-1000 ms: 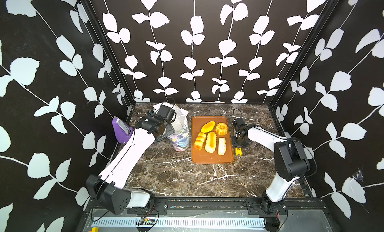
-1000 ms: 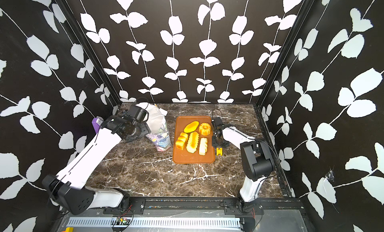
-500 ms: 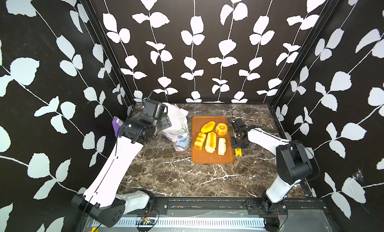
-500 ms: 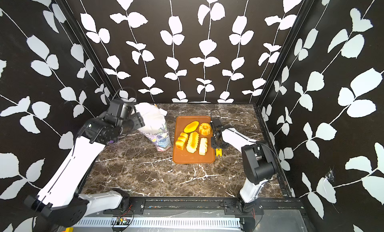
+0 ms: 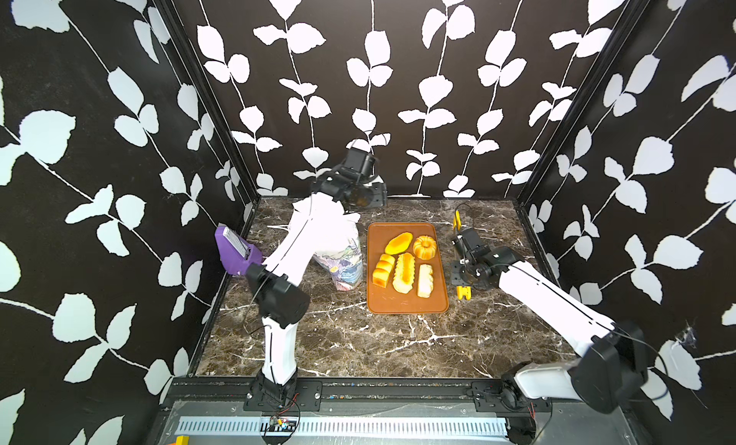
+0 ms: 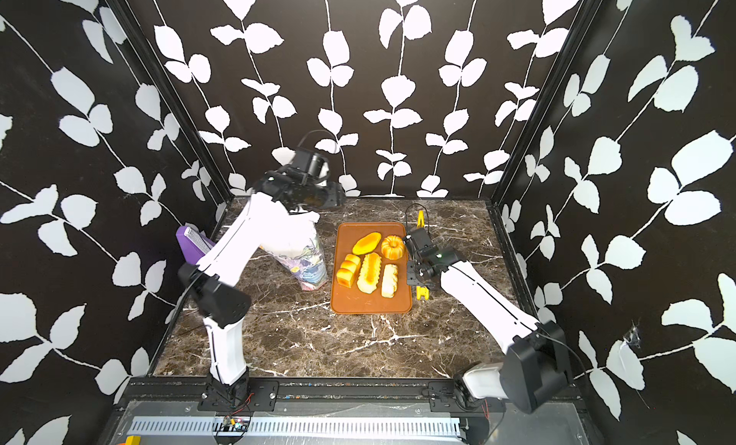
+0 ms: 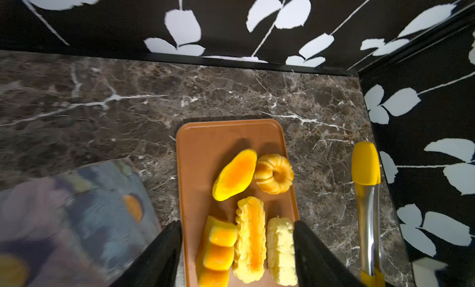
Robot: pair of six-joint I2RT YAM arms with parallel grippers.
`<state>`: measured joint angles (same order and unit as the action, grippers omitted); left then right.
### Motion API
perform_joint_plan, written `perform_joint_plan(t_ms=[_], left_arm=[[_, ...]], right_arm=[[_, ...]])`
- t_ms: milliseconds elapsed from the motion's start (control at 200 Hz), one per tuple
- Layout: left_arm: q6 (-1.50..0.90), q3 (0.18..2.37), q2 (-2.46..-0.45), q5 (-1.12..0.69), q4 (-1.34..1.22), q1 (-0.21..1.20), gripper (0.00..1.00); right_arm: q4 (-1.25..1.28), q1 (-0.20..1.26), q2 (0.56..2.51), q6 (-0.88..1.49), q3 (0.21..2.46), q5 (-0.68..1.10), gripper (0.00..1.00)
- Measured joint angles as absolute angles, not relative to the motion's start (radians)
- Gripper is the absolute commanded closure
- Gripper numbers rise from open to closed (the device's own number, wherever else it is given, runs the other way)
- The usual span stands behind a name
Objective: Pack bread into a paper bag
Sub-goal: Adjust the clamp.
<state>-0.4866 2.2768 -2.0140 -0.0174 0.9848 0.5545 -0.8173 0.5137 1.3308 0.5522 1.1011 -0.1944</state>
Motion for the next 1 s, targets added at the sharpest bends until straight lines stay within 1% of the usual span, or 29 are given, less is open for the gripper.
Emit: perform_joint_plan(t_ms=[165, 345, 556, 731, 811, 921, 1001], left_arm=[[-0.493, 2.288, -2.091, -0.091, 0.950, 0.580, 0.30], [-0.509, 2.288, -2.107, -0.158, 0.885, 0.606, 0.31], [-0.525, 2.291, -2.114, -0.211, 0.826, 0.627, 0.32], [-0.535, 2.311, -2.170, -0.255, 0.796, 0.634, 0.33], [-0.538, 2.311, -2.202, -0.268, 0.797, 0.635, 0.36], [-0.541, 2.303, -2.234, -0.281, 0.800, 0.639, 0.45], [-0.544, 2.284, -2.238, -0.292, 0.802, 0.643, 0.53]], right_arm=[[-0.840, 0.591, 1.282, 0.586, 1.086, -0.169, 1.00], [-0.860, 0.677, 1.281, 0.615, 1.079, -0.133, 1.00], [-0.881, 0.778, 1.305, 0.652, 1.080, -0.107, 1.00], [-0.903, 0.865, 1.353, 0.672, 1.121, -0.093, 1.00], [-0.904, 0.892, 1.375, 0.682, 1.147, -0.096, 1.00], [-0.902, 0.912, 1.388, 0.697, 1.171, -0.099, 1.00], [-0.903, 0.916, 1.389, 0.707, 1.189, -0.108, 1.00]])
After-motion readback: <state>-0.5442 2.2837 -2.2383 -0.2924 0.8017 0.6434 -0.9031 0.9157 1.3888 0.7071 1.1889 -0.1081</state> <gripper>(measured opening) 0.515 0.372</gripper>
